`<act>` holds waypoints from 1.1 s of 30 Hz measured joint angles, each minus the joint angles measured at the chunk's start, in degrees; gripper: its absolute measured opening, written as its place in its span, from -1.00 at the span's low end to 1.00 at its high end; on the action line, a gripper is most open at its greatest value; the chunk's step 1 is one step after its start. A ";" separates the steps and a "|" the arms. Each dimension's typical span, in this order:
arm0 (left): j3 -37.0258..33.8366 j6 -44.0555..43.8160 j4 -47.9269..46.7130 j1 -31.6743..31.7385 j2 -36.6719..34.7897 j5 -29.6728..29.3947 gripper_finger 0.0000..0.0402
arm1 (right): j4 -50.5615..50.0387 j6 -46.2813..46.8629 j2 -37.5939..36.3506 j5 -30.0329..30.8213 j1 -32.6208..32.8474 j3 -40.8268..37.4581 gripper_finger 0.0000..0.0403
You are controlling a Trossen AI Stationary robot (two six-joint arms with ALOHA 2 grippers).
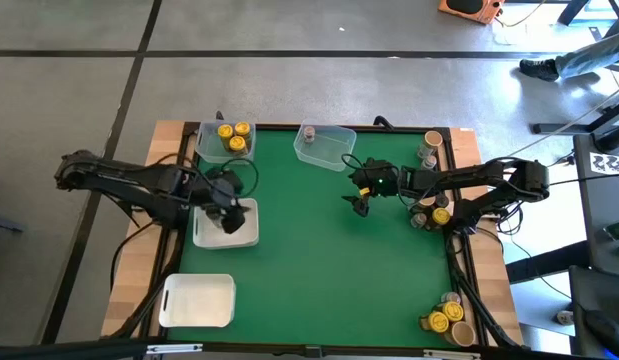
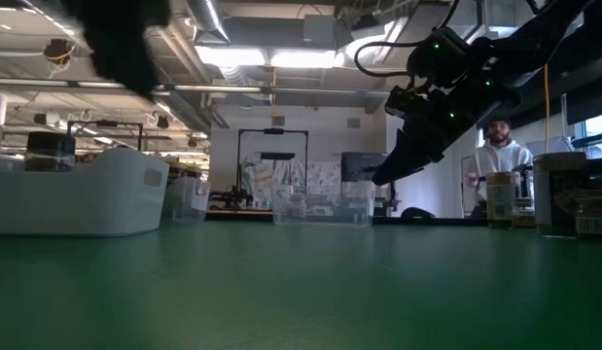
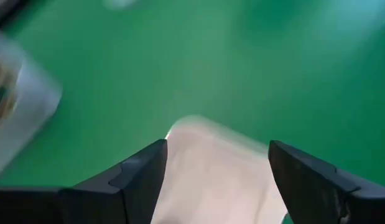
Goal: Sort spices by type
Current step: Put the gold seasoning bottle into the bottom white bin
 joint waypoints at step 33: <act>-15.01 26.39 43.55 10.72 9.40 6.81 0.38 | -57.97 8.76 -8.61 29.89 -27.17 22.82 0.75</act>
